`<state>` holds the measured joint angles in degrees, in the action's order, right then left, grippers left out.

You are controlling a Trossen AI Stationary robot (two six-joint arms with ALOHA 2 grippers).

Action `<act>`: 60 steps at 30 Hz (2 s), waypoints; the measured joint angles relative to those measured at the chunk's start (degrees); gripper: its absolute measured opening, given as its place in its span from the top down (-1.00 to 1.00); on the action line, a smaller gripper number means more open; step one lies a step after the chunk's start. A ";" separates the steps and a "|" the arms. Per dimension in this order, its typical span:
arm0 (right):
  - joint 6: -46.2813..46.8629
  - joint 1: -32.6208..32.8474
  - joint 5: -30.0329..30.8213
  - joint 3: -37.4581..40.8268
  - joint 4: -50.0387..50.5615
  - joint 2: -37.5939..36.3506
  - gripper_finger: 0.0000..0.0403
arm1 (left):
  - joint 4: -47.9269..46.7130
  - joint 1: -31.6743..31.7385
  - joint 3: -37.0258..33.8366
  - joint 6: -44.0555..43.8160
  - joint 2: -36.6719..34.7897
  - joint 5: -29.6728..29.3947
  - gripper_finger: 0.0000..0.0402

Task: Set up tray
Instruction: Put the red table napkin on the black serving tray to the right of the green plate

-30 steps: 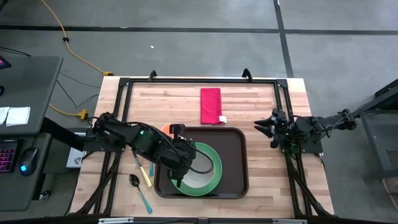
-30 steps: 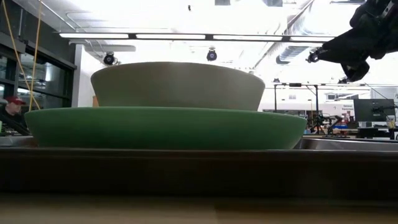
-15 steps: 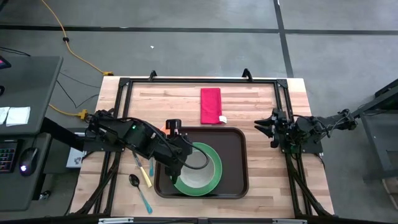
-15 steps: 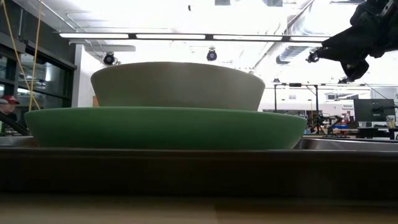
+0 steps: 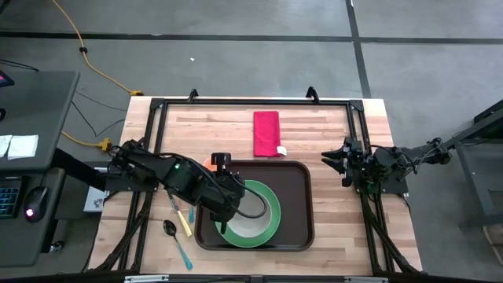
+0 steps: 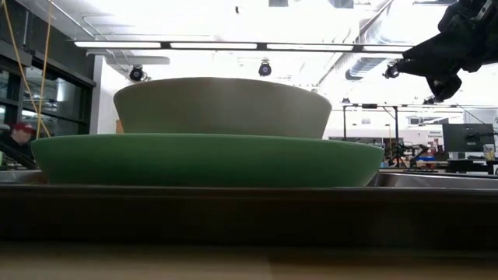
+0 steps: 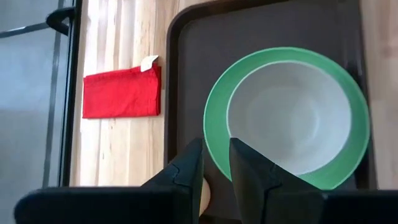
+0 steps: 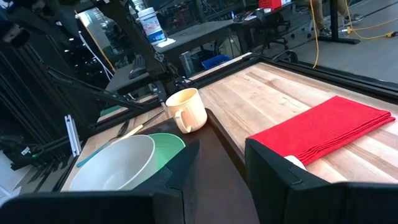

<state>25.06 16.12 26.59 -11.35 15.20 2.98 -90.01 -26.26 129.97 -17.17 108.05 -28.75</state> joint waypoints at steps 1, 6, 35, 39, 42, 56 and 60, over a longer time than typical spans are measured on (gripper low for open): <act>0.00 0.00 -0.02 -0.02 0.00 0.00 0.49 | 0.02 0.00 -0.56 -0.39 0.00 -0.16 0.46; 0.00 0.00 0.00 0.00 0.00 0.00 0.49 | 0.00 -0.14 -2.65 -1.84 0.00 -0.29 0.46; -0.02 -0.02 0.04 -0.02 -0.04 -0.02 0.49 | 0.00 -2.23 -5.28 0.14 -3.30 -7.94 0.46; -0.02 0.00 0.04 0.00 -0.29 -0.02 0.49 | 0.01 -2.21 -5.27 0.93 -5.12 -9.34 0.46; -0.02 0.00 0.04 0.00 -0.48 -0.02 0.49 | 0.03 -2.21 -5.27 1.78 -5.93 -10.40 0.46; -0.02 0.00 0.05 -0.01 -1.10 0.00 0.49 | 1.90 -2.23 -21.20 -4.67 -14.56 -9.63 0.46; -0.02 0.00 0.82 0.00 -1.37 -0.01 0.49 | 7.05 -2.25 -27.15 -4.67 -18.86 -9.58 0.46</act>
<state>25.04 16.12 27.41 -11.35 13.83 2.97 -82.96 -28.51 102.83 -21.84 89.19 -38.33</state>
